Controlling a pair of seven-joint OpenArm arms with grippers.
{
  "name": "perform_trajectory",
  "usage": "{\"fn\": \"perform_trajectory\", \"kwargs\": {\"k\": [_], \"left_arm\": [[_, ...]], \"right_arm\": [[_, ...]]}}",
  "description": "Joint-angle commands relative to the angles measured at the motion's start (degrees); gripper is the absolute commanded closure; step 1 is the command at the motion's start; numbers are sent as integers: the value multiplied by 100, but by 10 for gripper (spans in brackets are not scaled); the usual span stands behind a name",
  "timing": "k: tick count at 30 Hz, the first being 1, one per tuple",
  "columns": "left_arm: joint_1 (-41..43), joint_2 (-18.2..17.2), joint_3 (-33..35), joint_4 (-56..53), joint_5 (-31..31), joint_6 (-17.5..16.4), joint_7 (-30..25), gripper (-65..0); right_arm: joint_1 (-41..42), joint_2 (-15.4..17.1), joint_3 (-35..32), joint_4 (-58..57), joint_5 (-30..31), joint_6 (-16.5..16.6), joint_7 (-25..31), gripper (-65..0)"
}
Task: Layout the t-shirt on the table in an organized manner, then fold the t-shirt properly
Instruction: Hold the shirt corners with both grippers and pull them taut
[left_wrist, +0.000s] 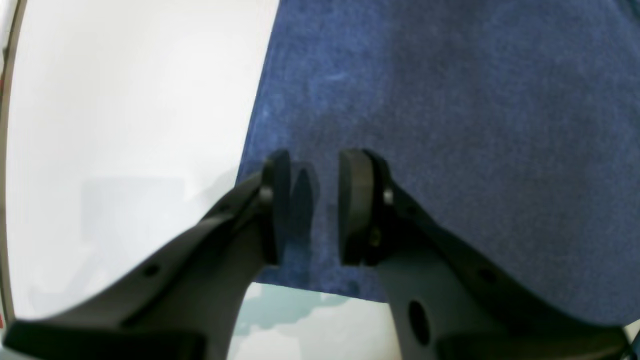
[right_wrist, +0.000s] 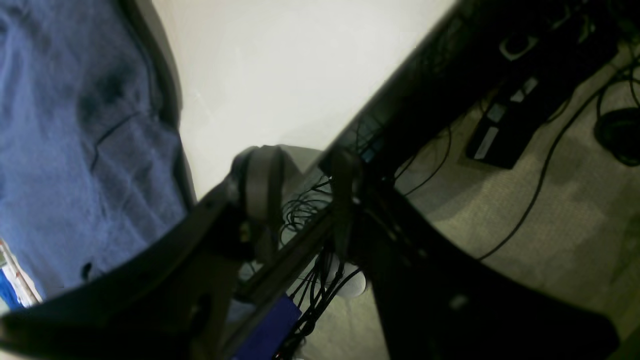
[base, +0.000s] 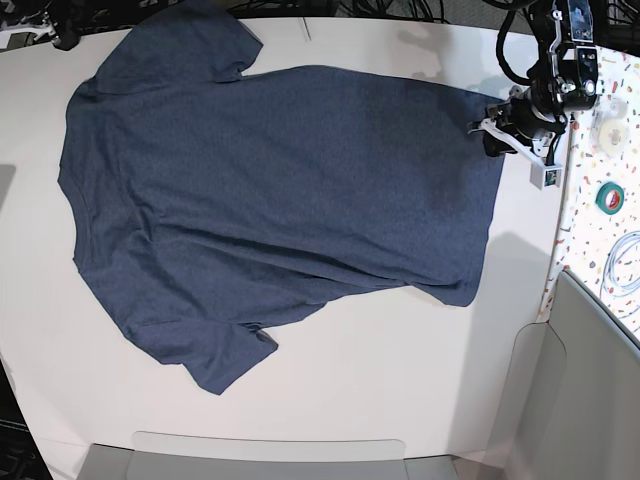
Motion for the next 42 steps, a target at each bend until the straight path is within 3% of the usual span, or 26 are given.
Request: {"fn": "perform_trajectory", "kwargs": {"k": [1,14,26,34,42], "left_arm": [[-9,-37,-33,82,-23,-5,-53,-152],[61,-37,-59,74,-23,-5,-53,-152],[61,-37,-68,74,-23,-5,-53,-152],[61,-46,-68,74,-23,-5,-53,-152],[61,-46,-77,74,-23,-5,-53,-151]], "right_arm": [[98,-76,-264,-26,-163,117,-71,-160],[-254,-76,-458,1178,883,82,-80,-160],[-456,-50,-405,1231,1833,91,-85,-160],[18,-32,-405,440,997,108,-85,-160],[353,-155,-467,369,452,108,-85,-160]]}}
